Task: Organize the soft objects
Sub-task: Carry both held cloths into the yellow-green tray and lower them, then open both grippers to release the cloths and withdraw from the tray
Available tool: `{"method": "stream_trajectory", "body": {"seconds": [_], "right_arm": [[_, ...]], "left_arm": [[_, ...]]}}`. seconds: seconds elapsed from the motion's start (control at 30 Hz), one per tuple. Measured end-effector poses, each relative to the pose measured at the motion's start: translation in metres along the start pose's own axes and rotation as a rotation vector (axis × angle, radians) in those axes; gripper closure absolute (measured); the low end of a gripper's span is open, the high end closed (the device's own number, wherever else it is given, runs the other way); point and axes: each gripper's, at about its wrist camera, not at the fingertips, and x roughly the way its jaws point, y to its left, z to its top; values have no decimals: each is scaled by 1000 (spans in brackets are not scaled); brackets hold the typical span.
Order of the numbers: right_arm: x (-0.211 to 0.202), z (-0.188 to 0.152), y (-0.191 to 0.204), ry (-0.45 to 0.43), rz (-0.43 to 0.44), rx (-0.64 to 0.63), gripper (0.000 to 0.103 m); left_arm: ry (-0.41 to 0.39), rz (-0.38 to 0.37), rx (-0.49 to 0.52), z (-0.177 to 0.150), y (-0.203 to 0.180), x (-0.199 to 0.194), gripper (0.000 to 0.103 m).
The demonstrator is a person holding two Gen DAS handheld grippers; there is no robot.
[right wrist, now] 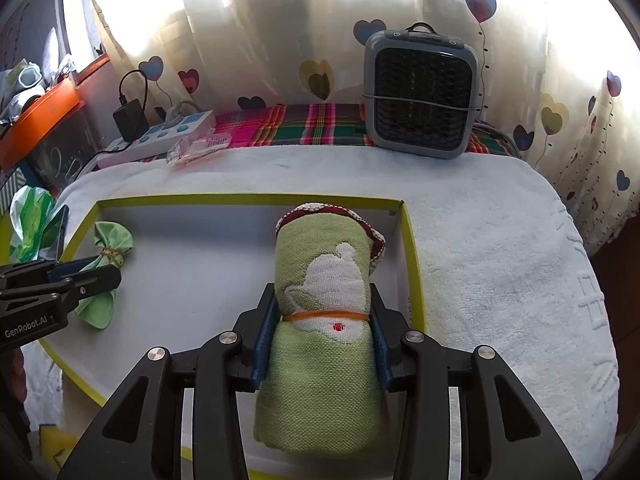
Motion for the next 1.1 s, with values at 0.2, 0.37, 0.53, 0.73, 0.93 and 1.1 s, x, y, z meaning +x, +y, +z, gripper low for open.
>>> {"method": "stream_trajectory", "body": {"seconds": [0.2,0.37,0.53,0.73,0.93,1.1], "right_arm": [[-6,-1,1,-28,15,4,53],[-14,-3,3,-46,20,2,51],[-25,-5,5,-58,22,1,51],[-43,-11,8,-76,20,3,51],[-60,-22,11,-84,21,-1,51],[-72,-35,11,-88,27,7,51]], "left_arm": [[3,21,-4,-1,1,-3,70],[-19,17,-7,-4,-1,-16,67],[-46,16,-11,-9,-4,-31,67],[-85,37,-22,-20,-6,-50,66],[-101,47,-41,-37,-5,-71,66],[-115,73,-44,-54,-4,-87,66]]}}
